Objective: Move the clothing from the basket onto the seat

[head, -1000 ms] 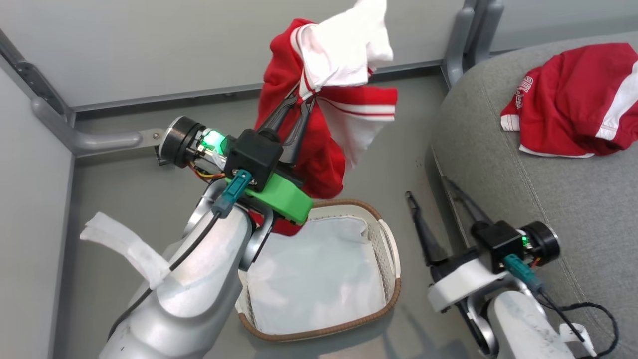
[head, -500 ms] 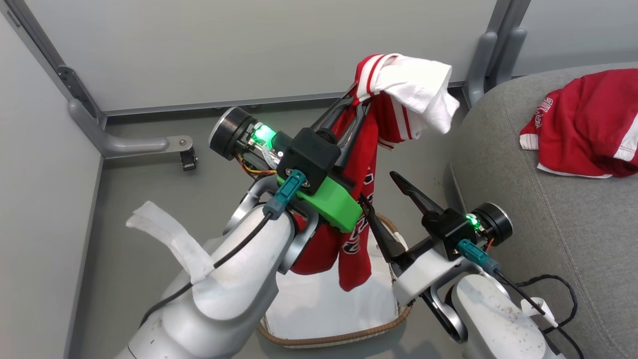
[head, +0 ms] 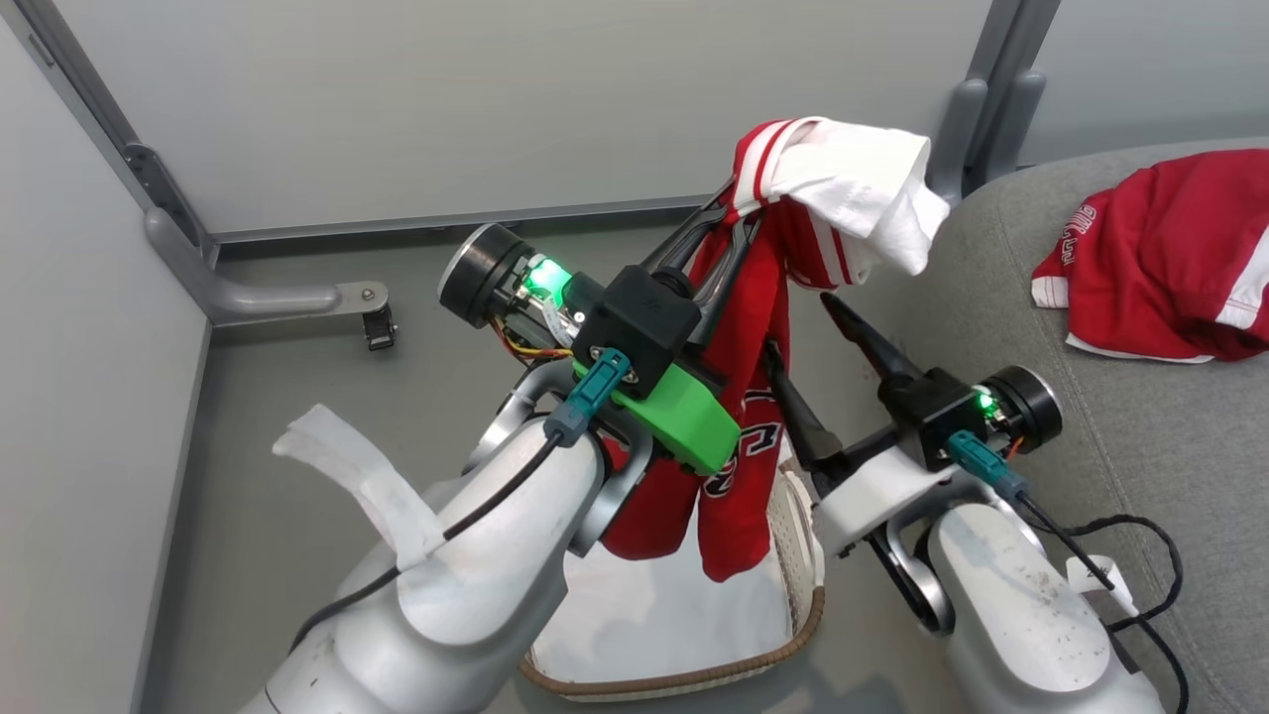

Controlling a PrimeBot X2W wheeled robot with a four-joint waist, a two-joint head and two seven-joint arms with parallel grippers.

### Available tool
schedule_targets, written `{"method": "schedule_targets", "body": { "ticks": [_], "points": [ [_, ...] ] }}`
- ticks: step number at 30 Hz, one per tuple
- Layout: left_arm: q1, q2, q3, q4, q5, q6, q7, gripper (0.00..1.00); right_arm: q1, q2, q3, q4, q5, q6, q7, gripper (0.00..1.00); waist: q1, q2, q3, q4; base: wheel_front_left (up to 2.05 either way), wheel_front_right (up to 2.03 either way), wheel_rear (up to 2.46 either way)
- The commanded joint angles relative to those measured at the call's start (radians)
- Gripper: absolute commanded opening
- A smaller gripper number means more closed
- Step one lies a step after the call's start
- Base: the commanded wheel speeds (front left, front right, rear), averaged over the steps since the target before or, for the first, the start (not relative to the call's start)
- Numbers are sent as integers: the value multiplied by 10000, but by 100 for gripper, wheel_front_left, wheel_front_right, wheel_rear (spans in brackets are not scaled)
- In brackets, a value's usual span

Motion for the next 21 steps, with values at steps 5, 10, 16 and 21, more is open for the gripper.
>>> {"method": "schedule_targets", "body": {
  "ticks": [5, 10, 16, 21],
  "points": [
    [67, 4, -109, -76, -122, 11, -22, 0, -362, -39, -667, 70, -484, -14, -23, 100, 1, 0, -60, 55, 0, 0, 0],
    [187, 42, -198, -95, -195, -37, -37, 0, -736, -22, -505, 314, -746, -14, -23, 100, 1, 0, -127, 155, 0, 0, 0],
    [275, 62, -331, -137, -255, -27, 36, 0, -1368, -42, 492, 1110, -879, -14, -23, 91, 1, 0, -141, 228, 0, 0, 0],
    [408, 130, -289, -39, -370, 44, 51, 0, -1779, -119, 944, 1525, -671, -14, -23, 0, 1, 0, -78, 251, 0, 0, 0]
  ]
}}
